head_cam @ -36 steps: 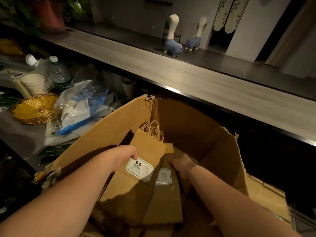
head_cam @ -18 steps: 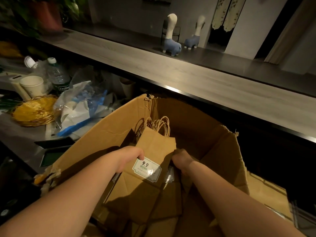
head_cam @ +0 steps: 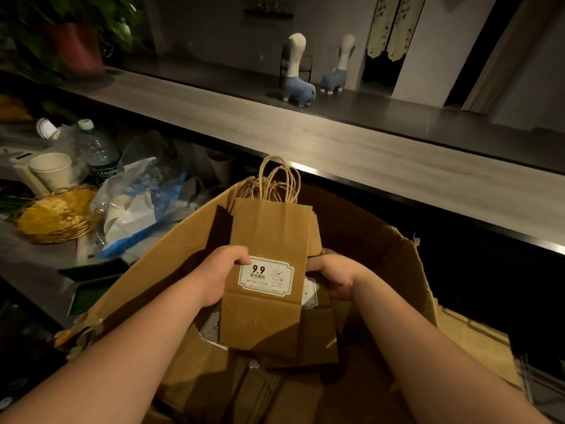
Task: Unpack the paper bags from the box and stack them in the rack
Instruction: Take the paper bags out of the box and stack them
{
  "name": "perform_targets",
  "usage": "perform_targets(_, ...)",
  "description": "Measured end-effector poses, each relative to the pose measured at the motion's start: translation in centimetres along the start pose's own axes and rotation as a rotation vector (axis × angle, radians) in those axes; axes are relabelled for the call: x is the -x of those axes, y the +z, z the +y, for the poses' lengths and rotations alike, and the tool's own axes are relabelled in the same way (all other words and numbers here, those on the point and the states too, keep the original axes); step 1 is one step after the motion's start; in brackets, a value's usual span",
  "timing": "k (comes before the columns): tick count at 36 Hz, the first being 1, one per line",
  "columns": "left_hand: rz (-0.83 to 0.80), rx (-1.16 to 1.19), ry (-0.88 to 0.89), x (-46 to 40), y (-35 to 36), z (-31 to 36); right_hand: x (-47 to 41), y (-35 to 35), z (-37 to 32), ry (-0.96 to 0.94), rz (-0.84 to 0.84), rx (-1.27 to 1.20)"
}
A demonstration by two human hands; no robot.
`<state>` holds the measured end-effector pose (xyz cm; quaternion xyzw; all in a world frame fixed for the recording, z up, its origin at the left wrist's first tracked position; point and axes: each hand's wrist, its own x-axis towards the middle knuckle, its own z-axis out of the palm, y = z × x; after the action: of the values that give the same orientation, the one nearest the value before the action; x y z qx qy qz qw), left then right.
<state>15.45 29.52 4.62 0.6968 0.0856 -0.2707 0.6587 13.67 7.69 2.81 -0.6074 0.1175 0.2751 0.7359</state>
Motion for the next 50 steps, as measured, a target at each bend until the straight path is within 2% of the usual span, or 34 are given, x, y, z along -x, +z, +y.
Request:
perform_targets(4,-0.021,0.229,0.008,-0.1,0.2,0.6,0.0,0.6,-0.5,-0.114,0.057,0.038)
perform_targets(8,-0.007,0.348,0.085,0.1,0.4,1.6,0.0,0.9,-1.1,-0.214,0.142,0.064)
perform_targets(15,0.029,0.252,0.075,0.1,0.2,1.4,0.6,0.9,-1.9,-0.448,0.310,0.041)
perform_targets(19,0.074,0.179,0.145,-0.1,0.4,1.1,0.5,1.2,-1.9,-0.478,0.363,0.083)
perform_targets(23,0.125,0.111,0.230,-0.2,0.6,1.1,0.8,1.6,-1.7,-0.438,0.303,0.021)
perform_targets(26,0.107,0.041,0.239,-0.1,0.6,1.2,0.9,2.1,-1.4,-0.380,0.246,-0.064)
perform_targets(29,0.132,-0.001,0.232,-0.1,0.8,1.0,0.7,2.5,-1.0,-0.340,0.219,-0.049)
perform_targets(39,0.315,-0.051,0.314,-0.1,1.3,0.6,0.4,2.6,-0.7,-0.350,0.138,-0.082)
perform_targets(43,0.411,-0.111,0.278,-0.8,1.0,0.3,0.6,2.4,-1.4,-0.323,0.036,-0.073)
perform_targets(50,0.366,-0.115,0.172,-1.4,1.5,-0.5,0.6,1.7,-1.1,-0.253,-0.033,-0.038)
